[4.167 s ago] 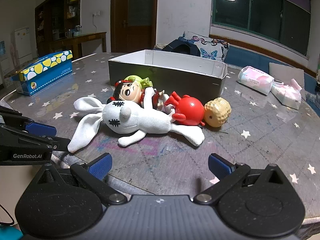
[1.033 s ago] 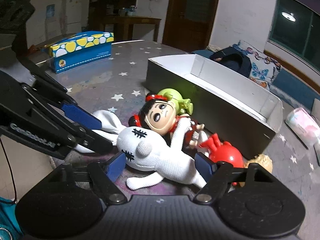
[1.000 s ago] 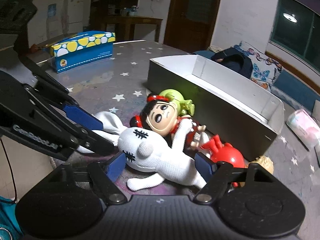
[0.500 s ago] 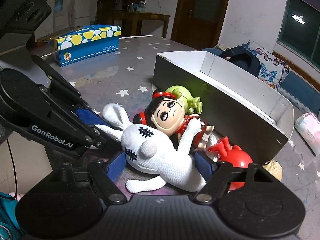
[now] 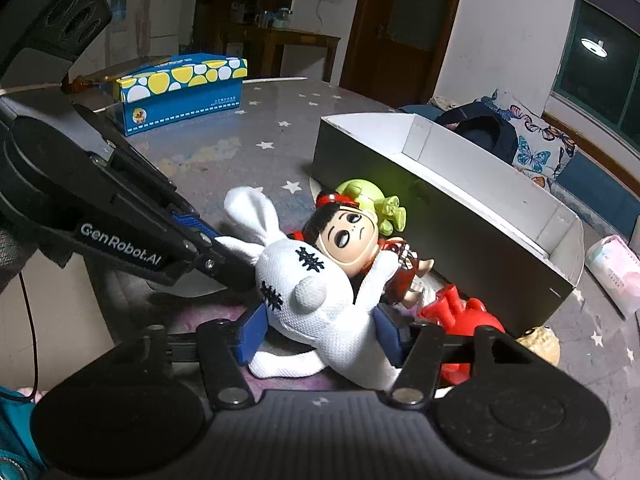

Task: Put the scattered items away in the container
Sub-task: 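Grasp the white plush bunny's ear with the left tool and lift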

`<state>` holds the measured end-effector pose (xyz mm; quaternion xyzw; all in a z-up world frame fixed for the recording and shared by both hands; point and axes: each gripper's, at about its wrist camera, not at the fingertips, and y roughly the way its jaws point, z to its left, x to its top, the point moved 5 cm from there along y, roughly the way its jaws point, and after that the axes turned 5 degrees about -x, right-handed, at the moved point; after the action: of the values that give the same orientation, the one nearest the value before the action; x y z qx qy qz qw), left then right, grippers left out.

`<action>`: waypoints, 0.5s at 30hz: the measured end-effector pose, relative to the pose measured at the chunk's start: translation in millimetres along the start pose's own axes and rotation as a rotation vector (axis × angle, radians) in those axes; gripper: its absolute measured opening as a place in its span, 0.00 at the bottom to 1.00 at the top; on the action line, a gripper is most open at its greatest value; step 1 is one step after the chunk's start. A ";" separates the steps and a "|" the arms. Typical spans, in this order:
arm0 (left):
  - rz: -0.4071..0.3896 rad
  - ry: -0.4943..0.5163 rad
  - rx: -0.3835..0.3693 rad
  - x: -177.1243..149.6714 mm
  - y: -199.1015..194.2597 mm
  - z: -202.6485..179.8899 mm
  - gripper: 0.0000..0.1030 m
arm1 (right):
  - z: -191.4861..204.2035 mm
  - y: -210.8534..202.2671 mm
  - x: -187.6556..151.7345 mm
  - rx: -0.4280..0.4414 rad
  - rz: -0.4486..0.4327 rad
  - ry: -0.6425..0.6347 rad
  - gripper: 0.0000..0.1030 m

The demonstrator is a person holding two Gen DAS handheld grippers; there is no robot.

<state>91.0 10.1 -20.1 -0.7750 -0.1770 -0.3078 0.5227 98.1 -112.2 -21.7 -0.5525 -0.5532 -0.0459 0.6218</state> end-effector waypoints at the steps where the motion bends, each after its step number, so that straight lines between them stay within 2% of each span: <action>1: -0.008 0.002 0.002 0.9 -2.2 0.1 0.08 | 0.4 -1.7 0.6 -0.001 -0.004 0.005 0.54; 5: -0.042 0.018 0.003 5.3 -13.2 -2.9 0.08 | 1.5 -6.3 2.9 -0.006 -0.017 0.016 0.51; 15: -0.080 0.087 -0.010 17.5 -22.8 -19.5 0.07 | -1.3 -4.7 -1.9 -0.039 -0.026 0.059 0.50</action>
<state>84.7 0.3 12.6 -0.7558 -0.1832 -0.3627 0.5134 95.1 -116.1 -19.7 -0.5555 -0.5407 -0.0810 0.6264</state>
